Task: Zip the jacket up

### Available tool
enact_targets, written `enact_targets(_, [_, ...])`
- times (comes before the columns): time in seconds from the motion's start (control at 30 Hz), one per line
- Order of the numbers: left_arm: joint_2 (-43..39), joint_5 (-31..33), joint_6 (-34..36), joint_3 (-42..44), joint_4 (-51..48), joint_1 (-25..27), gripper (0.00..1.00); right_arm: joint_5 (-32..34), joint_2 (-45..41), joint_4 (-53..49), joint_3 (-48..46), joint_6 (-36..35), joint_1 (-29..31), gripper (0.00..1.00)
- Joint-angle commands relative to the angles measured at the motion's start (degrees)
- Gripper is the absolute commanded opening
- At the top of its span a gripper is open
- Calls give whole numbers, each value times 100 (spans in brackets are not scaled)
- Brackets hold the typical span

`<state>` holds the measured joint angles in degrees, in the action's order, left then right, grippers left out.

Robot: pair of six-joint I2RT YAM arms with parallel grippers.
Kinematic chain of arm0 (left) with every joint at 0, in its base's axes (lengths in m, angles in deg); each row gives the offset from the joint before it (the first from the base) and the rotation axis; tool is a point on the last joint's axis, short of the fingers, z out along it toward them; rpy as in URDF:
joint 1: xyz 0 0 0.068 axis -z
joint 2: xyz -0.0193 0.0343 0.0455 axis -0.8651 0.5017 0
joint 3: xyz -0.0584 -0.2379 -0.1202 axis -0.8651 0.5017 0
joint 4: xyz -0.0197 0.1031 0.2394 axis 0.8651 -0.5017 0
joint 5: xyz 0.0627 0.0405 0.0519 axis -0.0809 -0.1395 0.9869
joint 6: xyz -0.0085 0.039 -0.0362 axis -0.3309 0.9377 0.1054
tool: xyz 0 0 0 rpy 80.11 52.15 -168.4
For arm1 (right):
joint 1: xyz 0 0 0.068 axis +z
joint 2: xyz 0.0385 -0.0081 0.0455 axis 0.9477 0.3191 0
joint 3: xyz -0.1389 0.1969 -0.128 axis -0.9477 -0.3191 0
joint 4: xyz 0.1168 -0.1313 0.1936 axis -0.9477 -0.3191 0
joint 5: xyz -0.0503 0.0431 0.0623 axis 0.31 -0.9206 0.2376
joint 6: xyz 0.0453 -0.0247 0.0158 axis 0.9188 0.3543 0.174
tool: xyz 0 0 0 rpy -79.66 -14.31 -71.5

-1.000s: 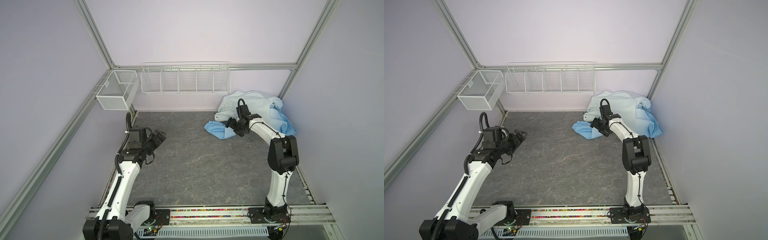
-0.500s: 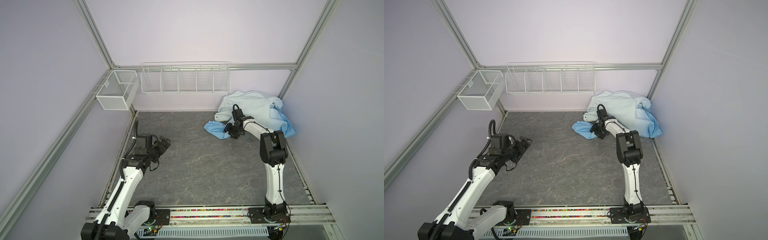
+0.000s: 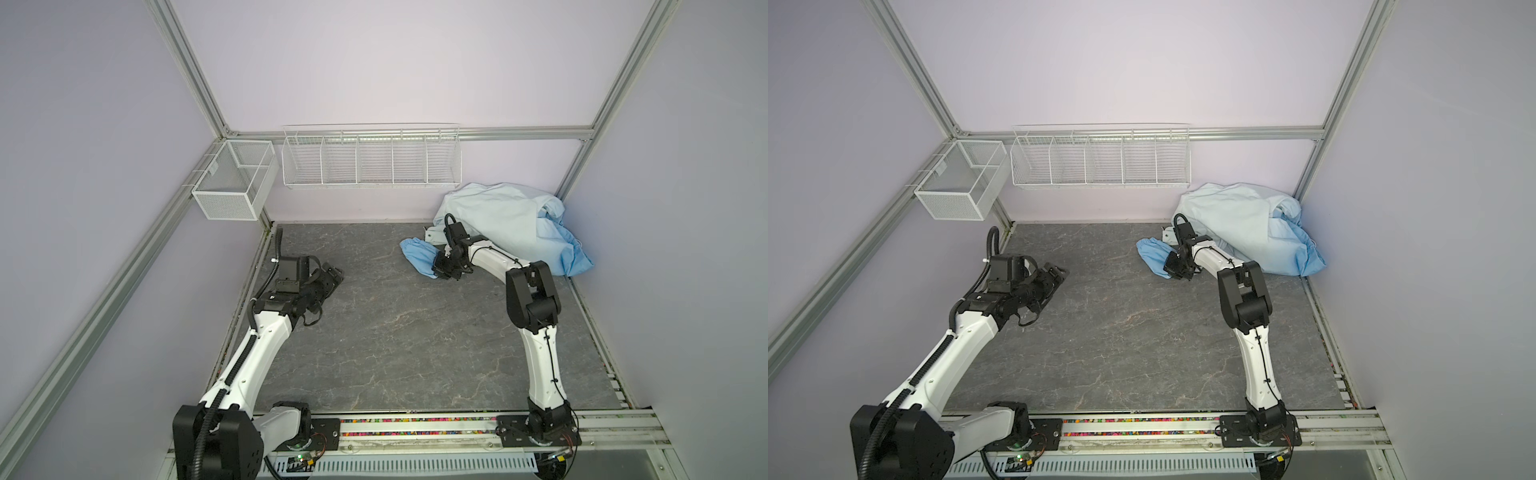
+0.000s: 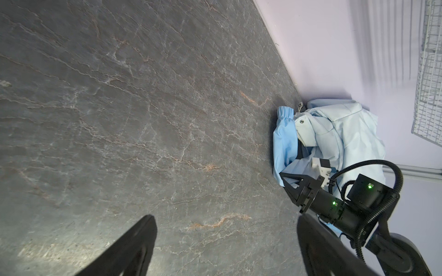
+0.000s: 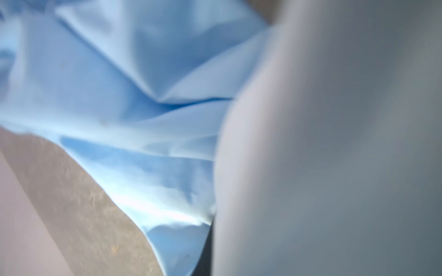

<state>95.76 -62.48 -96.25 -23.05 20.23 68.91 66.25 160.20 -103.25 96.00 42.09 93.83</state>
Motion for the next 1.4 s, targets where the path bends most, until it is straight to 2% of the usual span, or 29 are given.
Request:
enact_targets(0.0, [275,-159,156,-332,200,4,91,-535,-233,-412,32,-154,459,7])
enact_targets(0.33, [695,-343,241,-449,504,-113,90,-670,-665,-1116,646,-1106,1667,7])
enact_targets(0.47, [762,-525,238,-384,643,-251,90,-671,-945,-1265,785,-1454,1949,7])
enact_targets(0.6, [861,-529,439,-463,541,-274,90,-933,-1502,-1174,528,-1722,2059,7])
enact_targets(0.73, [951,-548,522,-517,500,-268,90,-706,-2359,-1034,-356,-1718,1896,7])
enact_targets(0.87, [1055,-638,562,-504,529,-240,90,-309,-2947,-1079,-1527,-1305,1239,7])
enact_targets(1.0, [1198,-590,658,-525,510,35,91,-107,-3218,-1054,-2236,-1026,687,7])
enact_targets(1.07, [1317,-564,669,-518,520,244,92,-47,-3270,-1091,-2282,-988,540,14])
enact_targets(1.13, [1477,-700,681,-551,448,355,93,-5,-3330,-1144,-2209,-996,457,27])
enact_targets(1.23, [1649,-589,664,-499,428,566,93,257,-3488,-1282,-2042,-1053,413,57])
enact_targets(1.27, [1670,-538,652,-447,453,613,93,351,-3540,-1329,-1993,-1079,385,64])
enact_targets(1.37, [1647,-513,538,-277,560,636,93,684,-3667,-1490,-1877,-1149,273,72])
